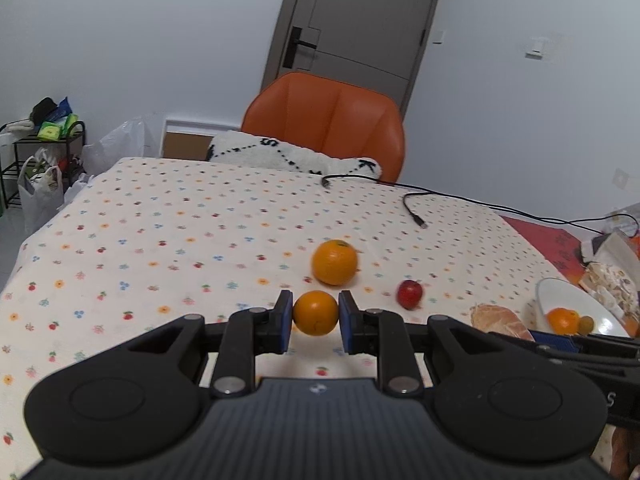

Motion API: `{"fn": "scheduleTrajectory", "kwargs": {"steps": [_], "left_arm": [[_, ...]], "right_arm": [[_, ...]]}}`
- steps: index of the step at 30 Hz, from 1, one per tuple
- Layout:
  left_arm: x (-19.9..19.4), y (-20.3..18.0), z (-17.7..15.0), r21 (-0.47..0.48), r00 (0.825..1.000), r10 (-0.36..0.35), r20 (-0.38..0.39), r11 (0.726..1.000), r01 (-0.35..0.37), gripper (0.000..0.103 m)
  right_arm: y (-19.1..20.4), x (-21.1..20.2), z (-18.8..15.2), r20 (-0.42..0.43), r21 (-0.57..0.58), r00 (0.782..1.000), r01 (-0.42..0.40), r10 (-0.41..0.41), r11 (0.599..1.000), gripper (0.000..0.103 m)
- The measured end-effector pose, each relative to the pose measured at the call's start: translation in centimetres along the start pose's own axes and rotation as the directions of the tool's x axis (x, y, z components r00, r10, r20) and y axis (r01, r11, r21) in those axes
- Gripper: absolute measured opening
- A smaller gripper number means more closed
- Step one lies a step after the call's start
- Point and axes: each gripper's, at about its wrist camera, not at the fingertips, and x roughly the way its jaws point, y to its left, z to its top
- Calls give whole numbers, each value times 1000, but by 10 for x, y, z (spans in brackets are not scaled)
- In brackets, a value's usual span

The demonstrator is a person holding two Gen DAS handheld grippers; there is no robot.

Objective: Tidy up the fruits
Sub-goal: 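Carry the mandarin with the left tool while the right tool carries the pomelo segment to the plate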

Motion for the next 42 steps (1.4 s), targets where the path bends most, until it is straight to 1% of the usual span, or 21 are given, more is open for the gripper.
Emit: {"fn": "scheduleTrajectory", "kwargs": {"steps": [11, 21, 32, 42], "left_arm": [[-19, -25, 9, 17, 998, -59, 27, 998, 59, 22], [-28, -52, 11, 43, 993, -115, 34, 993, 114, 22], [-31, -90, 8, 86, 986, -162, 27, 984, 159, 22], [-27, -126, 3, 133, 978, -211, 6, 969, 208, 22]], "right_arm": [[-20, -25, 2, 52, 31, 999, 15, -16, 999, 31], [-43, -46, -2, 84, 64, 995, 42, -47, 997, 31], [-88, -74, -11, 117, 130, 987, 94, -110, 987, 31], [-128, -89, -20, 131, 196, 977, 140, -167, 971, 31]]}}
